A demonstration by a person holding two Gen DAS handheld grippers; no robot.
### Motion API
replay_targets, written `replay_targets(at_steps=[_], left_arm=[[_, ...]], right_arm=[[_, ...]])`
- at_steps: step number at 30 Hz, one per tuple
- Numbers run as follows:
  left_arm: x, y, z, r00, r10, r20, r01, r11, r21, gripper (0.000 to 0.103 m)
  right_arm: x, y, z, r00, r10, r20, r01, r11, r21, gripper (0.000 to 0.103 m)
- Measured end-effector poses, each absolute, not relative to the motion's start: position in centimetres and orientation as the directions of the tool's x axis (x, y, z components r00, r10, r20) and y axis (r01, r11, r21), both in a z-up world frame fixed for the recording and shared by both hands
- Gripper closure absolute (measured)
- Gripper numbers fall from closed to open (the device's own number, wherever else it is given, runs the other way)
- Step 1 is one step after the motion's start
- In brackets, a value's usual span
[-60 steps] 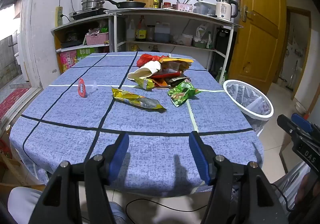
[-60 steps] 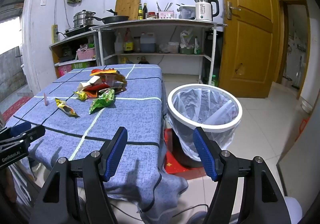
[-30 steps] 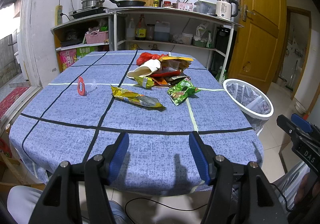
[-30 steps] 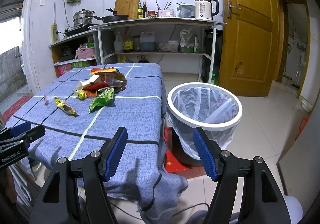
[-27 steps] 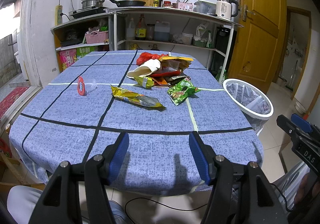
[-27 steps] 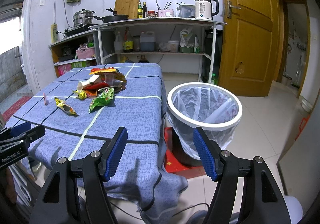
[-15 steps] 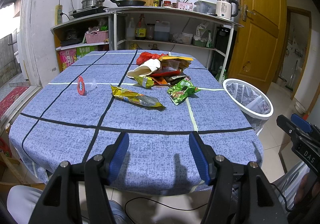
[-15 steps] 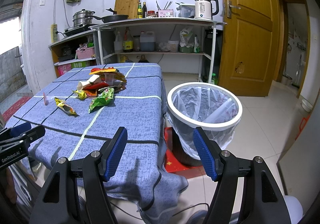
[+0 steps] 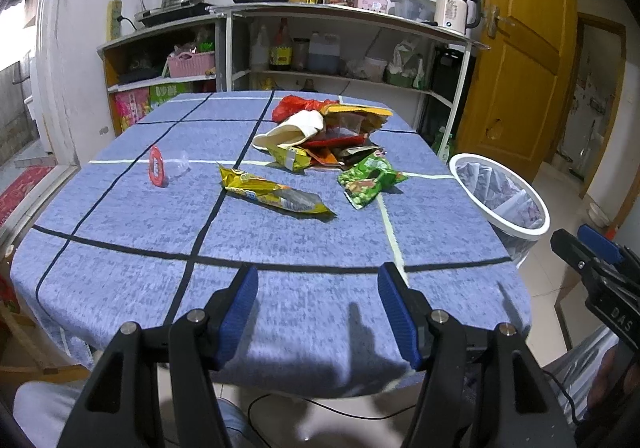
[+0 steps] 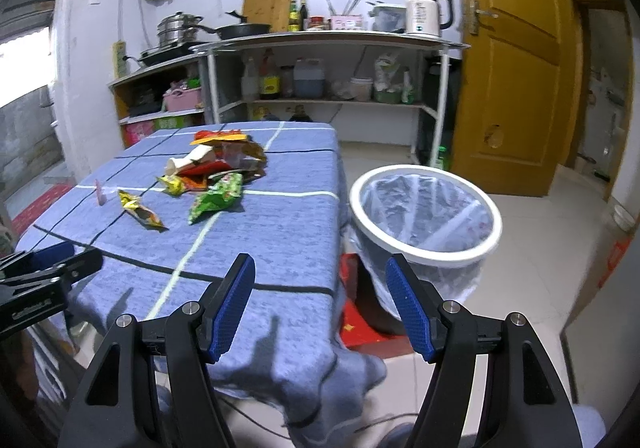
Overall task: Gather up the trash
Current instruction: 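Grasp the green pea snack bag with the right gripper while the left gripper grasps the yellow chip bag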
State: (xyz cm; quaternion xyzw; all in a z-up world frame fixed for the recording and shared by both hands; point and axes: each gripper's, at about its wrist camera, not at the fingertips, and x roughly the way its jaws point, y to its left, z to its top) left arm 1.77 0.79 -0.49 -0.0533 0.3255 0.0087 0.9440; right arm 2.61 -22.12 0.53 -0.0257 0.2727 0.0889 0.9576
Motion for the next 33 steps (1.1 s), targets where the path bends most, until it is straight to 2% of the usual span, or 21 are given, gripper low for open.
replay_targets(at_steps=[13, 20, 28, 30, 32, 33], left_arm=[[9.9, 5.5, -1.0, 0.727, -0.065, -0.684, -0.143, 0.959, -0.243, 0.038], [12.9, 6.5, -1.9, 0.686, -0.051, -0.726, -0.2, 0.946, -0.256, 0.038], [14.9, 6.5, -3.3, 0.635, -0.041, -0.771, -0.213, 0.95, -0.227, 0.039], [15.0, 5.9, -3.2, 0.637, -0.012, -0.77, -0.203, 0.962, -0.183, 0.043], [14.9, 5.4, -3.2, 0.642, 0.007, -0.766, -0.189, 0.971, -0.149, 0.055], [14.8, 5.2, -3.2, 0.644, 0.015, -0.765, -0.185, 0.973, -0.137, 0.06]], right_arm=[[12.5, -16.4, 0.4, 0.656, 0.403, -0.638, -0.412, 0.899, 0.145, 0.034], [18.1, -13.1, -0.2, 0.568, 0.434, -0.699, -0.456, 0.873, 0.171, 0.034], [23.4, -11.6, -3.7, 0.441, 0.409, -0.799, -0.398, 0.887, 0.234, 0.035], [23.8, -11.6, -4.0, 0.437, 0.406, -0.803, -0.39, 0.89, 0.238, 0.039], [23.8, -11.5, -3.9, 0.43, 0.413, -0.803, -0.4, 0.884, 0.241, 0.057], [23.7, -11.6, -3.9, 0.426, 0.42, -0.801, -0.403, 0.881, 0.247, 0.063]])
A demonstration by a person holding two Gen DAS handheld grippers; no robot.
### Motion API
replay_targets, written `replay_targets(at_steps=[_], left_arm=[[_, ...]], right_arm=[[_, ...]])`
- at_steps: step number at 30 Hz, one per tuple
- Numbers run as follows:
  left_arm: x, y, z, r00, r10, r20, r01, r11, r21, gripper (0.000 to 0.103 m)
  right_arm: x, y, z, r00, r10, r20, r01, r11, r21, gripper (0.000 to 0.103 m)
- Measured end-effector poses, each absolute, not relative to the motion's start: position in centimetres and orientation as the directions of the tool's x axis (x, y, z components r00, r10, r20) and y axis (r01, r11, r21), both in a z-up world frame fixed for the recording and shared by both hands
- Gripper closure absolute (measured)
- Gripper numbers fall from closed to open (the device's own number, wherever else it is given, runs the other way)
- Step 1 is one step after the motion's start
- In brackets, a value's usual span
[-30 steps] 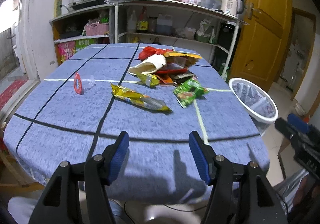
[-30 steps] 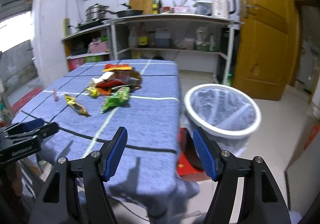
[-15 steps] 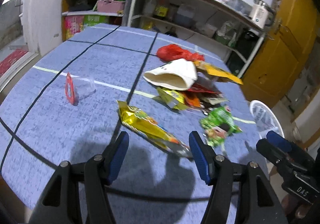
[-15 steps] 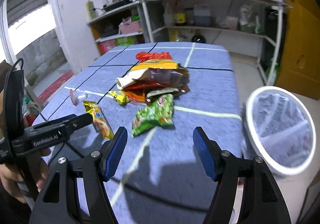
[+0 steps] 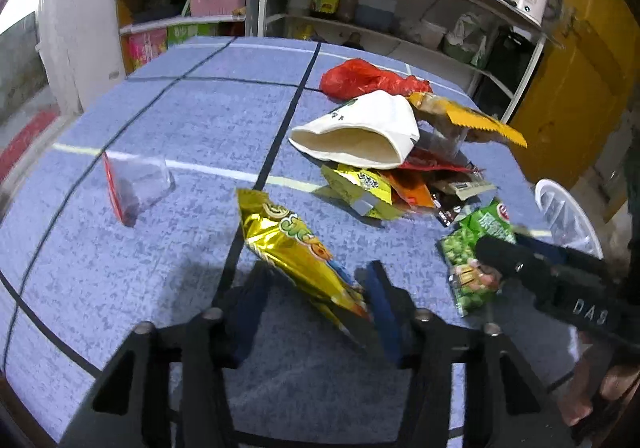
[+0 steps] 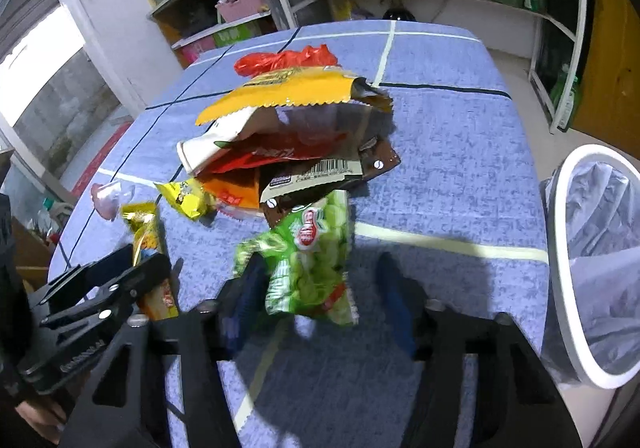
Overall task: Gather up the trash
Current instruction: 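Grasp the green pea snack bag with the right gripper while the left gripper grasps the yellow chip bag, then carry both bags to the white bin and open both grippers over it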
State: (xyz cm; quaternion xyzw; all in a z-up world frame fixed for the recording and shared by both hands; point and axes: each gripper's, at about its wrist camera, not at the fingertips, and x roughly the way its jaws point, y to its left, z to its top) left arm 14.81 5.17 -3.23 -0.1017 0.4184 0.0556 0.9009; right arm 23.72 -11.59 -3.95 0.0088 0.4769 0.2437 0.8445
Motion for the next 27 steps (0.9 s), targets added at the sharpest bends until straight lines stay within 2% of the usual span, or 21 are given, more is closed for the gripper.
replay_targets(at_steps=[1, 3, 5, 7, 17, 27], left_arm=[[14.8, 5.0, -3.2, 0.647, 0.016, -0.763, -0.178, 0.975, -0.131, 0.07], [14.7, 5.0, -3.2, 0.65, 0.013, -0.76, -0.172, 0.976, -0.13, 0.076], [14.4, 5.1, -3.2, 0.654, -0.007, -0.756, -0.157, 0.977, -0.146, 0.091], [14.1, 5.0, -3.0, 0.665, -0.024, -0.746, -0.143, 0.977, -0.158, 0.095], [13.1, 2.7, -0.2, 0.719, -0.119, -0.685, -0.025, 0.98, -0.197, 0.098], [14.6, -4.1, 2.5, 0.715, -0.277, -0.642, 0.162, 0.959, -0.233, 0.098]], right_arm=[[23.6, -11.6, -3.9, 0.43, 0.415, -0.802, -0.402, 0.883, 0.241, 0.064], [23.4, -11.6, -4.0, 0.432, 0.415, -0.801, -0.411, 0.881, 0.235, 0.068], [23.1, -11.8, -3.9, 0.439, 0.414, -0.797, -0.414, 0.881, 0.23, 0.07], [22.8, -12.4, -3.9, 0.45, 0.414, -0.792, -0.41, 0.883, 0.229, 0.071], [21.2, -17.7, -2.0, 0.519, 0.402, -0.755, -0.353, 0.905, 0.239, 0.072], [22.2, -27.2, -0.1, 0.61, 0.31, -0.73, -0.188, 0.951, 0.247, 0.072]])
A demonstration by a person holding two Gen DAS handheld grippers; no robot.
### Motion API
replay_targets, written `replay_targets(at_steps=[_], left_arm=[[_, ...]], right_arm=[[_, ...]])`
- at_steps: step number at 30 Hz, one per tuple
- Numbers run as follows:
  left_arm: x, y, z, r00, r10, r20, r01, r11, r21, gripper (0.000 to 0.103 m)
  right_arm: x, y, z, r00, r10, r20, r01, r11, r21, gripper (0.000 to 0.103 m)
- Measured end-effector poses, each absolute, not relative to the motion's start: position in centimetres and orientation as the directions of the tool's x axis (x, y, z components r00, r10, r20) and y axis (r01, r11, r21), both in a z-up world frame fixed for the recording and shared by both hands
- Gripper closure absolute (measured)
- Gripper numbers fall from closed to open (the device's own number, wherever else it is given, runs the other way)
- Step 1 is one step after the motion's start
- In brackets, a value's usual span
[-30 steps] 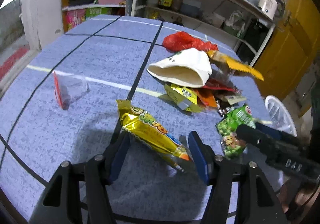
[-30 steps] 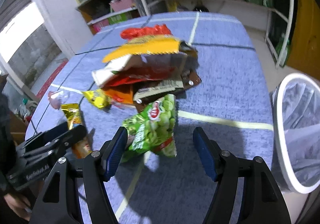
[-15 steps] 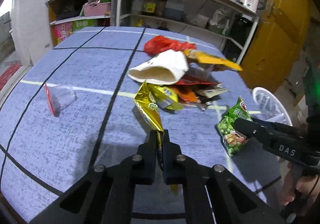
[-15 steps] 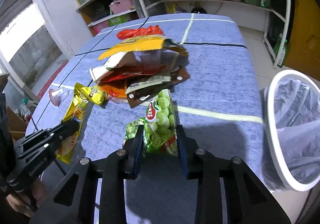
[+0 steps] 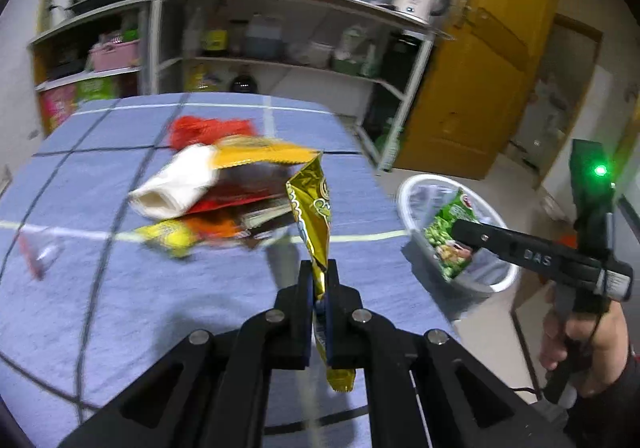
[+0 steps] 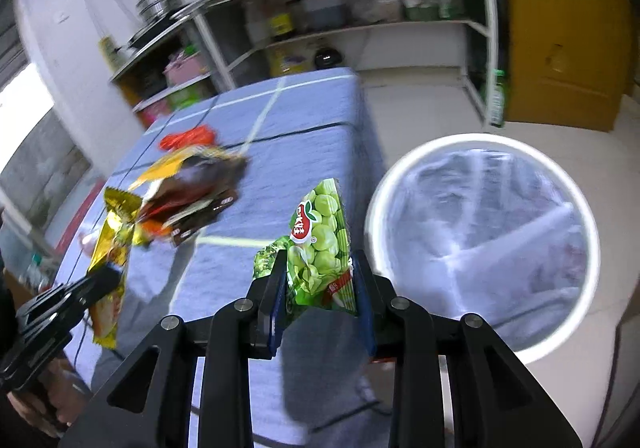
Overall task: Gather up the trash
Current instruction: 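Carry both bags to the white bin and open both grippers over it, then grasp the red-lidded plastic cup with the left gripper while the right gripper grasps the yellow wrapper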
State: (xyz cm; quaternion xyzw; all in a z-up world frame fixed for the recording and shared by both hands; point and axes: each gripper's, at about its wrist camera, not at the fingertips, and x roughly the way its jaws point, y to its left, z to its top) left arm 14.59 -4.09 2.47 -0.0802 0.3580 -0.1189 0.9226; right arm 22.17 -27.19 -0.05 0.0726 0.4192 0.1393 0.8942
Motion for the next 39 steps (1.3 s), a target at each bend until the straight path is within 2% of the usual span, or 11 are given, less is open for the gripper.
replay_targets(at_steps=[7, 16, 18, 20, 23, 25, 32, 39], left_arm=[[18.3, -11.3, 3.5, 0.674, -0.385, -0.63, 0.317, 0.921, -0.224, 0.098], [23.7, -19.2, 0.9, 0.561, -0.475, -0.678, 0.425, 0.868, -0.256, 0.097], [24.6, -20.4, 0.4, 0.539, -0.482, -0.691, 0.441, 0.86, -0.255, 0.09], [25.1, -21.3, -0.1, 0.53, -0.483, -0.697, 0.449, 0.857, -0.253, 0.072], [25.2, -21.7, -0.4, 0.517, -0.494, -0.699, 0.457, 0.85, -0.263, 0.063], [24.9, -21.5, -0.4, 0.527, -0.49, -0.695, 0.46, 0.852, -0.252, 0.059], [23.7, -19.5, 1.4, 0.579, -0.487, -0.653, 0.448, 0.86, -0.245, 0.054], [21.0, -14.6, 4.0, 0.665, -0.439, -0.604, 0.397, 0.893, -0.213, 0.051]], right_arm=[[23.5, -33.8, -0.6, 0.633, 0.221, -0.742, -0.064, 0.97, 0.235, 0.072], [25.0, -38.4, -3.7, 0.596, 0.177, -0.784, 0.022, 0.972, 0.236, 0.069], [25.4, -38.6, -4.4, 0.577, 0.163, -0.8, 0.027, 0.976, 0.218, 0.068], [25.3, -38.8, -5.0, 0.569, 0.141, -0.81, 0.029, 0.981, 0.191, 0.065], [25.2, -38.9, -5.0, 0.576, 0.131, -0.807, 0.025, 0.984, 0.177, 0.055], [25.0, -39.2, -4.7, 0.588, 0.128, -0.799, 0.028, 0.983, 0.179, 0.054], [23.7, -38.9, -2.2, 0.649, 0.108, -0.753, 0.024, 0.986, 0.162, 0.053], [21.1, -35.2, 1.6, 0.721, 0.189, -0.667, -0.088, 0.979, 0.183, 0.053]])
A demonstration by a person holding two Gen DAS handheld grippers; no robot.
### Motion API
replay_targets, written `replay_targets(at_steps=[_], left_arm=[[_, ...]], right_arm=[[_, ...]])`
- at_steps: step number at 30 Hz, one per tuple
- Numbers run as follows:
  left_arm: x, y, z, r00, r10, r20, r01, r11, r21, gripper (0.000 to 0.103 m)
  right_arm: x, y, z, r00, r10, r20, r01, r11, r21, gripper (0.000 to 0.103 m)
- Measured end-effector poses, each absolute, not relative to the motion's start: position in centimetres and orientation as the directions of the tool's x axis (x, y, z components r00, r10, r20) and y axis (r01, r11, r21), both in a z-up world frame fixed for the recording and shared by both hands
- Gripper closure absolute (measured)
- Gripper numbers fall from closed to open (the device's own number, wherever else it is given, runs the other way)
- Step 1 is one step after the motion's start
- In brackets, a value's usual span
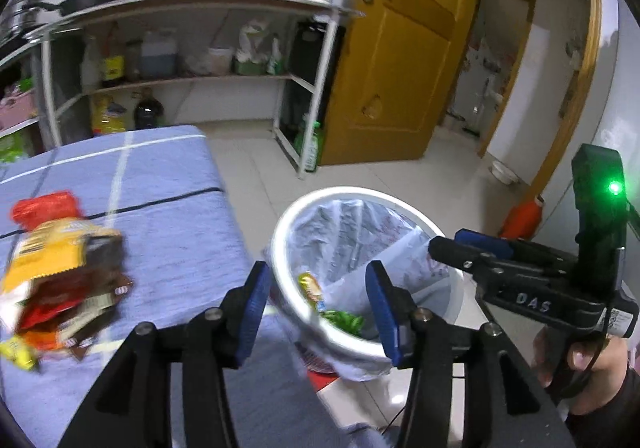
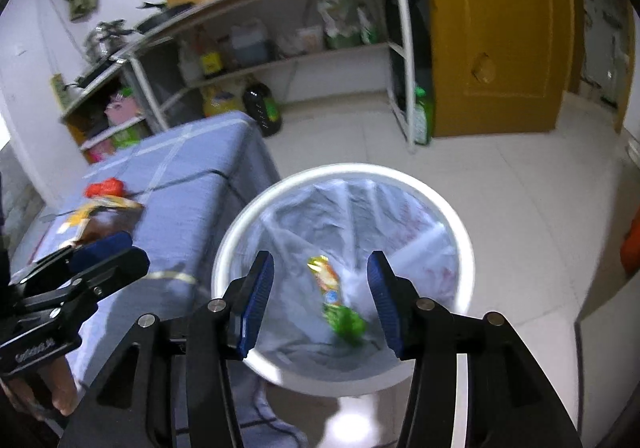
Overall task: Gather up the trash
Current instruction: 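Grasp the red-lidded plastic cup with the left gripper while the right gripper grasps the yellow wrapper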
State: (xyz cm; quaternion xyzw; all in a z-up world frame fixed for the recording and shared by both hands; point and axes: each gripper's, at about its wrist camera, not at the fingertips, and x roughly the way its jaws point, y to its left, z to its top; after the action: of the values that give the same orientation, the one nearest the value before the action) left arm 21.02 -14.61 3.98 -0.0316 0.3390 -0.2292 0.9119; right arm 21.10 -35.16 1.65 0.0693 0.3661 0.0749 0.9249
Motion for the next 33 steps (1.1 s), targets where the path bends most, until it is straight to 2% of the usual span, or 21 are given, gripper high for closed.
replay_targets(at_steps=[14, 24, 28, 33], left_arm=[[16.5, -0.2, 5.6, 0.805, -0.237, -0.543, 0.166, 0.97, -0.178, 0.05], [15.6, 10.2, 3.6, 0.819, 0.004, -0.573, -0.092, 0.988, -0.124, 0.05], [15.5, 14.1, 2.2, 0.803, 0.081, -0.59, -0.19, 0.974, -0.126, 0.041], [16.1, 17.5, 0.0, 0.756, 0.129, -0.642, -0.275, 0.952, -0.133, 0.04]], right_arm=[[21.7, -23.0, 4.3, 0.648, 0.455, -0.611, -0.349, 0.89, 0.293, 0.053], [25.1, -16.3, 3.1, 0.541, 0.568, -0.62, -0.416, 0.822, 0.39, 0.053], [26.6, -14.7, 1.8, 0.507, 0.57, -0.647, -0.403, 0.82, 0.406, 0.054], [28.4, -14.4, 0.7, 0.465, 0.593, -0.657, -0.371, 0.805, 0.463, 0.054]])
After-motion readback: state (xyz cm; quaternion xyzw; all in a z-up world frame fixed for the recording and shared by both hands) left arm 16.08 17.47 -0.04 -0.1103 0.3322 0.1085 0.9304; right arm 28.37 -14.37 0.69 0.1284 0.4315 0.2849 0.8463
